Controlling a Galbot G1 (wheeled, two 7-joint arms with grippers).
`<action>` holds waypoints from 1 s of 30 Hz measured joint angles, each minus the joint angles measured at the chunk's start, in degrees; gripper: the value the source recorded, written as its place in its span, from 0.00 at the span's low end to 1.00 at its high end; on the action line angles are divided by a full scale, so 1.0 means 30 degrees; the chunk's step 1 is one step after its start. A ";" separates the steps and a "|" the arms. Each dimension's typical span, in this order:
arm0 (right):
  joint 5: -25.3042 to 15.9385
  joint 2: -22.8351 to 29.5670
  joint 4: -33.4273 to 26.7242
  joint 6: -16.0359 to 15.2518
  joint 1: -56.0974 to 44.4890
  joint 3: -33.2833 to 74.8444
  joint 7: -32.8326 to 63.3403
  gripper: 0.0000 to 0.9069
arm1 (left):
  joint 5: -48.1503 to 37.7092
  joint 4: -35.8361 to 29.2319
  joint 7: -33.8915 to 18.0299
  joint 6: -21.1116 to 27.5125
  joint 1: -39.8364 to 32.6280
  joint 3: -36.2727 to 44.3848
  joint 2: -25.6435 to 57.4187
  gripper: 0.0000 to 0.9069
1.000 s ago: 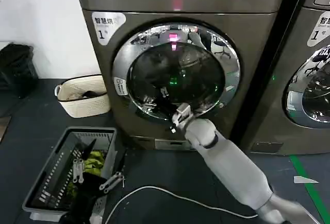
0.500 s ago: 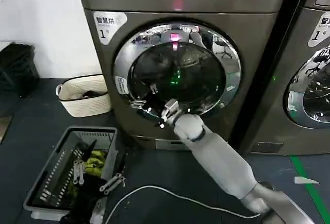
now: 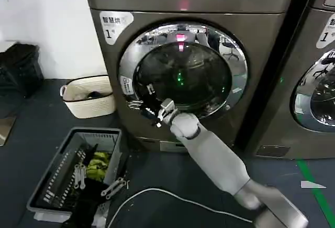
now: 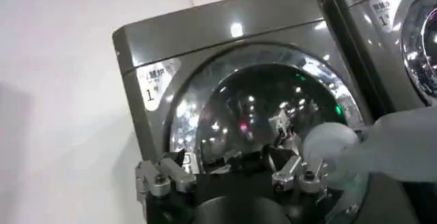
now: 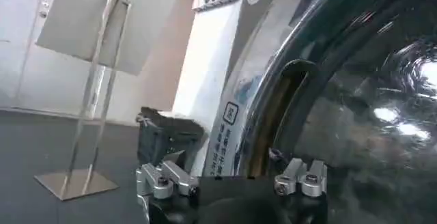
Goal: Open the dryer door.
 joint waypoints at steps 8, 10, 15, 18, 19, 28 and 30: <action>0.1637 -0.0567 -0.0194 0.0120 0.0171 -0.0414 -0.2460 1.00 | -0.0105 0.0229 -0.0005 0.0003 -0.0193 -0.0127 0.0045 1.00; 0.1785 -0.0769 0.0006 0.0247 0.0155 -0.0543 -0.3130 1.00 | -0.0113 0.0294 -0.0005 0.0010 -0.0247 -0.0125 0.0054 1.00; 0.2339 -0.1280 0.0474 0.1293 -0.0178 -0.0600 -0.4978 1.00 | -0.0222 0.0431 -0.0009 0.0055 -0.0426 -0.0203 0.0104 1.00; 0.2593 -0.1711 0.0910 0.2536 -0.0429 -0.0704 -0.6212 1.00 | -0.0758 0.0657 -0.0013 0.0290 -0.0699 -0.0557 0.0292 1.00; 0.2636 -0.1880 0.1063 0.2658 -0.0500 -0.0750 -0.6589 1.00 | -0.1069 0.0756 -0.0015 0.0467 -0.0816 -0.0758 0.0377 1.00; 0.4081 -0.4139 0.3170 0.4229 -0.1247 -0.1104 -1.0358 1.00 | -0.3986 0.2338 0.0172 0.1686 -0.2784 -0.3969 0.1805 1.00; 0.4252 -0.4781 0.3757 0.4516 -0.1522 -0.0939 -1.1379 1.00 | -0.4467 0.2847 0.0236 0.2114 -0.3394 -0.4660 0.2237 1.00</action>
